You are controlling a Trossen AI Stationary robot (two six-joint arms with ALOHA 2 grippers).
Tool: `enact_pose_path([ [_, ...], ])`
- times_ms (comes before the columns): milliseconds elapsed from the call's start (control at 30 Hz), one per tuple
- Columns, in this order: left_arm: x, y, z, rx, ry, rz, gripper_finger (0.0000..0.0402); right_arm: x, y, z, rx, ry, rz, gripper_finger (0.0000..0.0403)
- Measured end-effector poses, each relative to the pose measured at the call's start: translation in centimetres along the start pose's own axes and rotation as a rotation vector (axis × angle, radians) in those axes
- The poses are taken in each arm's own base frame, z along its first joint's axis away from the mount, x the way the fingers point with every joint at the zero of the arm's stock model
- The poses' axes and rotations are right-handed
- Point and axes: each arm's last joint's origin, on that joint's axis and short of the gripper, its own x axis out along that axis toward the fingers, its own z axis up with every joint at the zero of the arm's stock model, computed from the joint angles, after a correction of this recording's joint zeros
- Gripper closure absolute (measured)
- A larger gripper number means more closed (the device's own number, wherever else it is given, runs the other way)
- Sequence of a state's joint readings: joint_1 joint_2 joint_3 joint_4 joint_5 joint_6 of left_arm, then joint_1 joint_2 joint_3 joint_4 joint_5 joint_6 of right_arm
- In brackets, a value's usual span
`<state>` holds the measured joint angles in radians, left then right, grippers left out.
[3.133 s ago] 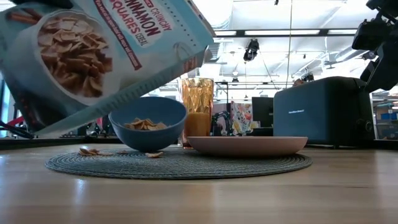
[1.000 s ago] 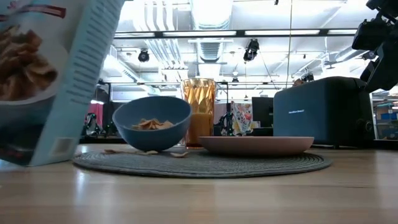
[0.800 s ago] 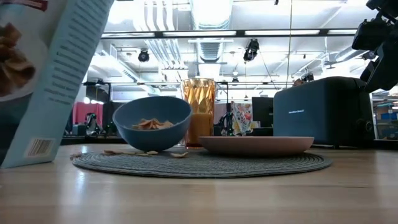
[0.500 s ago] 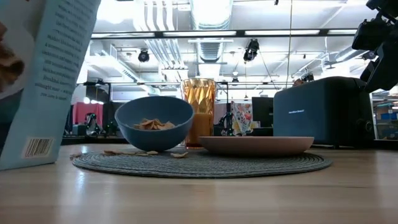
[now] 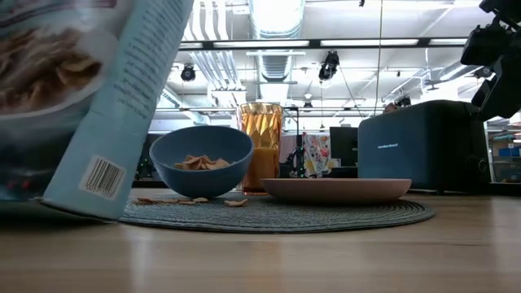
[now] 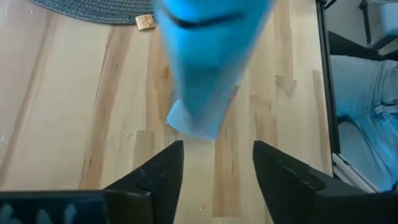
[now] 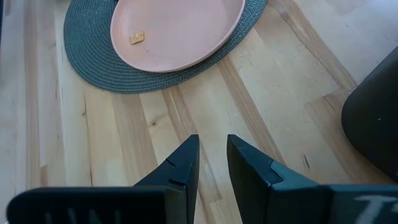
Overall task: Arrange a breakfast setting
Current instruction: Pour the cereal from the cereal box into the blue bowl
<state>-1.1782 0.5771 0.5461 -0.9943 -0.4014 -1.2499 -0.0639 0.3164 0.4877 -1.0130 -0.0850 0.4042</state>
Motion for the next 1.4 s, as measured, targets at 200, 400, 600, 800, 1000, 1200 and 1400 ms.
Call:
enact_pose_path([
  [200, 0.4, -0.7, -0.1, -0.016, 0.029, -0.019, 0.0209, 0.0, 0.0, 0.0, 0.0, 0.0, 0.0, 0.033],
  [400, 1.2, -1.4, -0.3, -0.02, 0.083, -0.007, 0.0208, 0.0, 0.0, 0.0, 0.0, 0.0, 0.0, 0.033],
  [600, 1.9, -1.9, -0.5, -0.002, 0.1, 0.026, 0.0208, 0.0, 0.0, 0.0, 0.0, 0.0, 0.0, 0.033],
  [800, 2.3, -2.4, -0.5, 0.008, 0.096, 0.02, 0.0208, 0.0, 0.0, 0.0, 0.0, 0.0, 0.0, 0.033],
  [1000, 2.4, -2.5, -0.5, 0.023, 0.089, 0.019, 0.0208, 0.0, 0.0, 0.0, 0.0, 0.0, 0.0, 0.033],
  [1200, 2.8, -2.6, -0.4, 0.06, 0.029, 0.063, 0.0208, 0.0, 0.0, 0.0, 0.0, 0.0, 0.0, 0.033],
  [1400, 3.0, -3.1, -0.1, 0.095, -0.069, 0.058, 0.0208, 0.0, 0.0, 0.0, 0.0, 0.0, 0.0, 0.033],
])
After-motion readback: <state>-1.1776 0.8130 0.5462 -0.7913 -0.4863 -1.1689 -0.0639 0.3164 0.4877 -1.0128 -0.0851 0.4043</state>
